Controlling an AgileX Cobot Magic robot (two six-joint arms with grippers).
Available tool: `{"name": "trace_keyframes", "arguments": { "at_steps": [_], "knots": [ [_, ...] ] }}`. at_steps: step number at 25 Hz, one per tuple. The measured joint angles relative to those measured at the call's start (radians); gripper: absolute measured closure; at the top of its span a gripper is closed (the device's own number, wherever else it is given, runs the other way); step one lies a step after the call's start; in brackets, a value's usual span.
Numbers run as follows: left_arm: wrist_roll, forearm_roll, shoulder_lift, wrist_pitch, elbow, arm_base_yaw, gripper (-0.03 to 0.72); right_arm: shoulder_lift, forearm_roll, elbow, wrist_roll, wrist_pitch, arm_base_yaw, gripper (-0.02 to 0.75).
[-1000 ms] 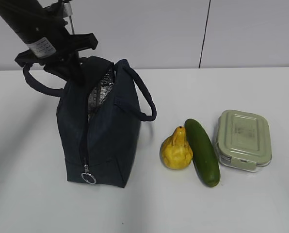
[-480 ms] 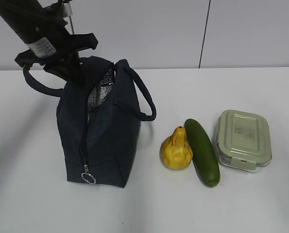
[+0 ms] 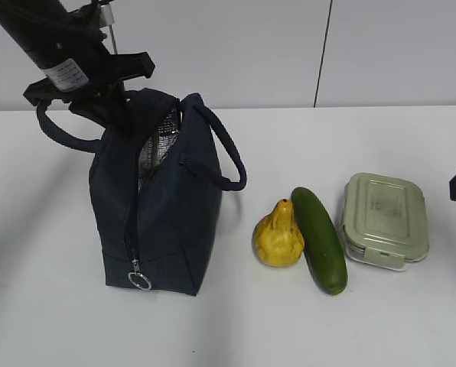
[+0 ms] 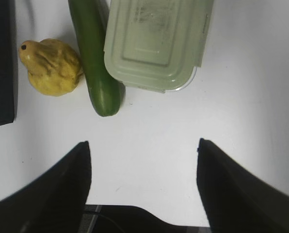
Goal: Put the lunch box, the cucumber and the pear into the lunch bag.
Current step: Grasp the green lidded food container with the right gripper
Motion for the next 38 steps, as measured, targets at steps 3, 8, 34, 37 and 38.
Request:
{"name": "trace_keyframes", "arguments": {
  "at_steps": [3, 8, 34, 37, 38],
  "knots": [
    [0.000, 0.000, 0.000, 0.000, 0.000, 0.000, 0.685, 0.117, 0.018, -0.049, -0.027, -0.020, 0.000, 0.235],
    [0.000, 0.000, 0.000, 0.000, 0.000, 0.000, 0.685, 0.232, 0.104, -0.075, -0.133, -0.044, -0.073, 0.236],
    [0.000, -0.001, 0.000, -0.001, 0.000, 0.000, 0.685, 0.625, 0.729, 0.009, -1.034, -0.027, -0.403, 0.161],
    [0.000, -0.001, 0.000, -0.001, 0.000, 0.000, 0.685, 0.655, 0.758, 0.029, -1.078, -0.061, -0.403, 0.161],
    [0.000, -0.001, 0.000, -0.001, 0.000, 0.000, 0.685, 0.666, 0.774, 0.029, -1.096, -0.068, -0.407, 0.160]
  ]
}}
